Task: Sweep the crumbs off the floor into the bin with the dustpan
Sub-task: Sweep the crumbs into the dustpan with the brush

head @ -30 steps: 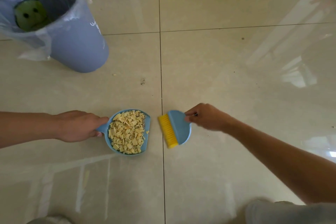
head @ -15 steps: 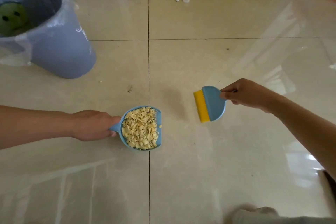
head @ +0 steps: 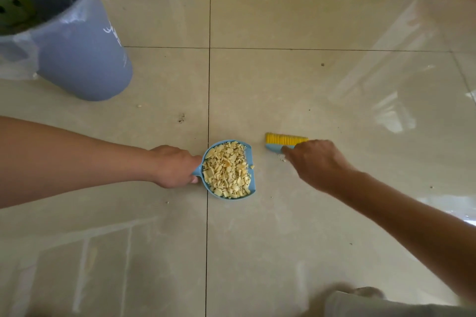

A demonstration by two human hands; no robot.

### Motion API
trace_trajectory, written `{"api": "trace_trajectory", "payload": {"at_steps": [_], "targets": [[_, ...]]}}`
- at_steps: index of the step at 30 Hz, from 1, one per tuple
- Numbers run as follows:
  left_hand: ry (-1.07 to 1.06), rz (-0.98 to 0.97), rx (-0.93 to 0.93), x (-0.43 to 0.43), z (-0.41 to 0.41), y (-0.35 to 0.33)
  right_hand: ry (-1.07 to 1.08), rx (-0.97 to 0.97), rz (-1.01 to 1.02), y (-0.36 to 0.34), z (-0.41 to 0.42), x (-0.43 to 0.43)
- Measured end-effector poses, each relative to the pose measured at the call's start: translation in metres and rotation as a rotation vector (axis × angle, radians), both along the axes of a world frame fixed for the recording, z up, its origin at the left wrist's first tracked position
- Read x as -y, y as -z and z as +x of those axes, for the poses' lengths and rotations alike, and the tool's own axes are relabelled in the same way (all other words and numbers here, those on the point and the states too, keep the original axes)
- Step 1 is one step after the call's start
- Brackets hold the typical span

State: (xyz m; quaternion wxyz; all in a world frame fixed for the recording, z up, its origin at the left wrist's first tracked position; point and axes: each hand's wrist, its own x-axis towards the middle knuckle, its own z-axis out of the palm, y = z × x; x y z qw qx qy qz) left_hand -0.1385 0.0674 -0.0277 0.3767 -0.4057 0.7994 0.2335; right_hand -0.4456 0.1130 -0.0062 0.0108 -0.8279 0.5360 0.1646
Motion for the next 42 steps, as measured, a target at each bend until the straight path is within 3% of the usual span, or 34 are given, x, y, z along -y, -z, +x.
{"api": "trace_trajectory", "payload": {"at_steps": [6, 12, 14, 19, 24, 28, 32, 38, 42], "targets": [[-0.008, 0.041, 0.01, -0.002, -0.007, -0.001, -0.007, 0.155, 0.066, -0.007, -0.006, -0.039], [0.028, 0.027, 0.053, 0.0, -0.014, -0.002, 0.355, 0.231, 0.042, -0.029, -0.013, -0.02], [0.032, 0.022, 0.062, 0.0, -0.015, -0.002, 0.447, 0.288, 0.123, -0.026, -0.007, -0.018], [0.013, 0.024, 0.075, -0.003, -0.015, -0.001, 0.485, 0.461, 0.313, -0.018, 0.033, -0.021], [0.0, 0.041, 0.08, -0.002, -0.014, -0.002, 0.639, 0.673, 0.277, -0.032, 0.03, -0.021], [-0.001, 0.05, 0.078, -0.006, -0.012, -0.007, 0.69, 0.589, 0.2, -0.033, 0.022, -0.022], [-0.013, 0.045, 0.1, -0.007, -0.012, -0.005, 0.601, 0.421, 0.191, -0.025, 0.035, -0.022], [-0.01, 0.047, 0.11, -0.008, -0.011, -0.009, 0.569, 0.567, 0.27, -0.028, 0.053, -0.031], [-0.017, 0.069, 0.12, -0.007, -0.002, -0.011, 0.672, 0.518, 0.205, -0.031, 0.033, -0.026]]}}
